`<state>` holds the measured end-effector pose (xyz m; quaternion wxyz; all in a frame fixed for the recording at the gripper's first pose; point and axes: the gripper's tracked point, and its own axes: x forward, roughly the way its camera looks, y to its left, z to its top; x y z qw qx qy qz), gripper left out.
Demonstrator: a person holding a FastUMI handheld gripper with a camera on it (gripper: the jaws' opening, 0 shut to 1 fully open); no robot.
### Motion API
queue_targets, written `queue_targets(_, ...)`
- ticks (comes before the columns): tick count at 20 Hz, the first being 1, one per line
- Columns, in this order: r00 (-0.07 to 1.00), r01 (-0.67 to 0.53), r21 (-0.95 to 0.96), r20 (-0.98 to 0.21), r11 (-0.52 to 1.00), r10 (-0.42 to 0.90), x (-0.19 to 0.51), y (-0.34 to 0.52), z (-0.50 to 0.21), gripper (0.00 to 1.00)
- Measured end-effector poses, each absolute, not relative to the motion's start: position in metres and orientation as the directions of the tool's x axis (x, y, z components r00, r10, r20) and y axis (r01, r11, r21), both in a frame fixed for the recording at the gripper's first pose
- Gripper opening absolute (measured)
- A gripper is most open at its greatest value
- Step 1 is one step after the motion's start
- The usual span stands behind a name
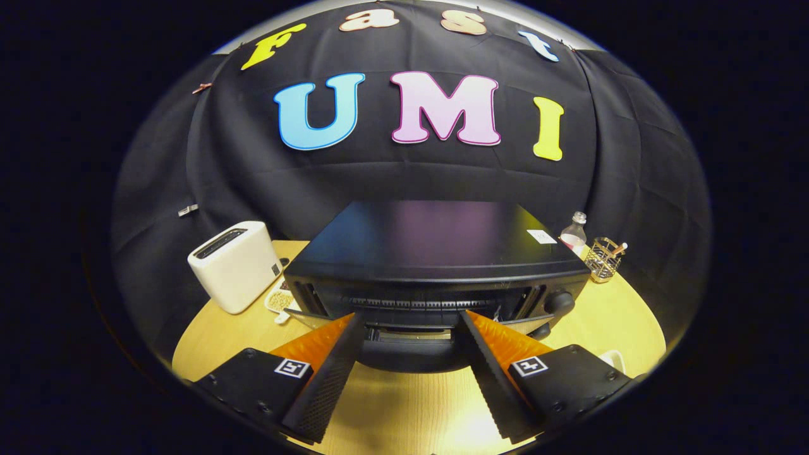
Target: Open the toaster oven, put the food inside, and close the toaster oven door.
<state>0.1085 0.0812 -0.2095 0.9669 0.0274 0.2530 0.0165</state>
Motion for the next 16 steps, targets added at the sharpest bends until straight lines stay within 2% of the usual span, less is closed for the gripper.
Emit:
queue_targets(5, 0.838, -0.022, 0.103, -0.54, 0.994, 0.075, 0.062, 0.084, -0.235, 0.99)
queue_targets(10, 0.731, 0.019, 0.17, -0.675, 0.985, 0.102, 0.015, 0.08, -0.292, 0.98)
queue_targets(12, 0.717, 0.014, 0.157, -0.69, 0.987, 0.1, 0.007, 0.077, -0.306, 0.99)
queue_targets(16, 0.728, -0.013, 0.194, -0.671, 0.981, 0.143, -0.007, 0.066, -0.29, 1.0)
